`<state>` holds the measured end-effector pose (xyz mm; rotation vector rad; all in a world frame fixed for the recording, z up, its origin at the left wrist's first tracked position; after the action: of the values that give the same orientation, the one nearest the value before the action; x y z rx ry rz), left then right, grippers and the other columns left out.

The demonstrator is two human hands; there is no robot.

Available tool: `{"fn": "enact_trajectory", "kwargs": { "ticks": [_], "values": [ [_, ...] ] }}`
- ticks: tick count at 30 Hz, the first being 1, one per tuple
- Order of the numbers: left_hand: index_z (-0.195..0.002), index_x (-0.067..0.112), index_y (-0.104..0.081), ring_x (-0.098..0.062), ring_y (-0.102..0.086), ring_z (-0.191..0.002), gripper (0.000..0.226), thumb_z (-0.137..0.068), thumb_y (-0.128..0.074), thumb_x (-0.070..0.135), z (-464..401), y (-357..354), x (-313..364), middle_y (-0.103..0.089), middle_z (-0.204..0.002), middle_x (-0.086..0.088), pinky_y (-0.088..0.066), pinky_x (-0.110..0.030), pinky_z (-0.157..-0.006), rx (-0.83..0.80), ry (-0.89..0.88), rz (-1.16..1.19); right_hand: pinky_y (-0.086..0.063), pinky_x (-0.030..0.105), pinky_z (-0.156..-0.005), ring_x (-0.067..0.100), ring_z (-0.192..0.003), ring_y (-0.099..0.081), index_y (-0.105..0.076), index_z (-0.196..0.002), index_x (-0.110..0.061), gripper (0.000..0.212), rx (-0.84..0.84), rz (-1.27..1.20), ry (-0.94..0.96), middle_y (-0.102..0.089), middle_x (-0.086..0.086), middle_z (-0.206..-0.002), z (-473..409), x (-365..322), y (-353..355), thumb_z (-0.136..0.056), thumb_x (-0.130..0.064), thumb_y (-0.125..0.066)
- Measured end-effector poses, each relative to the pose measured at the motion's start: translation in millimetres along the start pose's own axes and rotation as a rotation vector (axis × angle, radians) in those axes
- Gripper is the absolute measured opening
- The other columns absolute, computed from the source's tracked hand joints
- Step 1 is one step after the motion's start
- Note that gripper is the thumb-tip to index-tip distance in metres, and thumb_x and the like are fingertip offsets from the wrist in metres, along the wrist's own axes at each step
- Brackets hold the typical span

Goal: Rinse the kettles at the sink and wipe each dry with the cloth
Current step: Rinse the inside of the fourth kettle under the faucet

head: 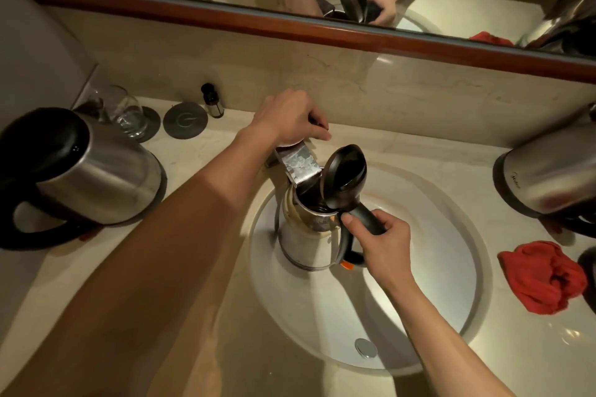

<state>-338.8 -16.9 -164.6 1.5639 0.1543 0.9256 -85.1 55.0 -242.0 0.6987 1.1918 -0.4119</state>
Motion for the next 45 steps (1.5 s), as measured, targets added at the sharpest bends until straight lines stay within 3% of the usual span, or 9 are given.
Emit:
{"fn": "enact_trajectory", "kwargs": {
  "ticks": [4, 8, 12, 15, 21, 27, 34, 45],
  "values": [
    [-0.099, 0.035, -0.077, -0.011, -0.06, -0.101, 0.025, -0.082, -0.073, 0.052, 0.6, 1.4, 2.5, -0.073, -0.101, 0.016, -0.035, -0.031, -0.077, 0.026, 0.014, -0.005, -0.034, 0.017, -0.054, 0.01, -0.054, -0.042, -0.061, -0.065, 0.005, 0.046, 0.004, -0.009, 0.014, -0.049, -0.001, -0.055, 0.0, -0.4, -0.3, -0.075, -0.032, -0.086],
    [-0.099, 0.034, -0.077, -0.009, -0.059, -0.099, 0.025, -0.082, -0.073, 0.052, 1.8, 3.2, 3.5, -0.073, -0.101, 0.016, -0.035, -0.03, -0.078, 0.037, 0.021, 0.002, -0.032, 0.015, -0.053, 0.006, -0.051, -0.038, -0.055, -0.058, -0.005, 0.042, -0.007, 0.016, -0.006, -0.043, -0.013, -0.049, -1.8, 1.5, -0.8, -0.082, -0.016, -0.087],
    [-0.099, 0.034, -0.077, -0.008, -0.058, -0.096, 0.024, -0.083, -0.073, 0.052, 2.0, 2.8, 3.6, -0.073, -0.1, 0.016, -0.035, -0.031, -0.079, 0.046, 0.026, 0.007, -0.032, 0.015, -0.052, 0.007, -0.051, -0.038, -0.055, -0.061, 0.003, 0.042, -0.018, 0.018, 0.013, -0.042, -0.011, -0.05, -2.9, 1.2, -1.4, -0.082, -0.015, -0.087],
    [-0.101, 0.034, -0.077, -0.007, -0.055, -0.091, 0.025, -0.084, -0.072, 0.052, 2.6, 2.7, 4.5, -0.073, -0.1, 0.015, -0.034, -0.031, -0.078, 0.044, 0.019, -0.002, -0.031, 0.014, -0.052, 0.005, -0.05, -0.037, -0.054, -0.057, -0.006, 0.042, -0.022, 0.019, 0.016, -0.042, -0.013, -0.048, -2.8, 1.4, -1.1, -0.082, -0.014, -0.087],
    [-0.102, 0.034, -0.077, -0.006, -0.053, -0.089, 0.025, -0.085, -0.071, 0.052, 3.2, 3.5, 6.0, -0.073, -0.1, 0.015, -0.036, -0.031, -0.077, 0.038, 0.006, -0.02, -0.031, 0.014, -0.052, 0.005, -0.05, -0.038, -0.055, -0.058, -0.008, 0.04, -0.011, 0.018, 0.017, -0.043, -0.014, -0.047, -2.8, 2.0, -0.6, -0.083, -0.013, -0.087],
    [-0.102, 0.034, -0.076, -0.009, -0.059, -0.095, 0.024, -0.085, -0.071, 0.051, 4.1, 2.9, 7.8, -0.074, -0.099, 0.014, -0.039, -0.031, -0.079, 0.034, -0.008, -0.029, -0.034, 0.015, -0.054, 0.007, -0.052, -0.041, -0.061, -0.061, -0.003, 0.041, 0.005, -0.007, 0.026, -0.049, -0.01, -0.051, -1.8, -0.8, 0.8, -0.073, -0.036, -0.083],
    [-0.101, 0.034, -0.077, -0.012, -0.061, -0.095, 0.024, -0.086, -0.07, 0.051, 4.3, 3.2, 7.7, -0.074, -0.098, 0.014, -0.04, -0.03, -0.077, 0.042, -0.015, -0.054, -0.034, 0.014, -0.054, 0.006, -0.051, -0.041, -0.06, -0.061, 0.0, 0.037, 0.003, 0.012, 0.024, -0.048, -0.01, -0.05, -4.3, 2.4, 1.3, -0.082, -0.015, -0.087],
    [-0.104, 0.035, -0.076, -0.007, -0.051, -0.09, 0.025, -0.087, -0.069, 0.051, 4.6, 3.7, 7.4, -0.072, -0.103, 0.014, -0.033, -0.03, -0.078, 0.059, -0.012, -0.04, -0.034, 0.016, -0.053, 0.007, -0.052, -0.042, -0.062, -0.063, 0.001, 0.043, 0.007, -0.004, 0.023, -0.048, -0.011, -0.05, -3.7, 3.0, 2.7, -0.075, -0.033, -0.086]
  ]
}}
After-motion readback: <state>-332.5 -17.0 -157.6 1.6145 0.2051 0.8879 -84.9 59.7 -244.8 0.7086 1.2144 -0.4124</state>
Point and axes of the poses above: each hand's wrist, its own z-axis away from the middle knuckle, its own y-axis out of the back of the hand, x = y × z, the point moved 9 cm from there along -z, towards the middle knuckle
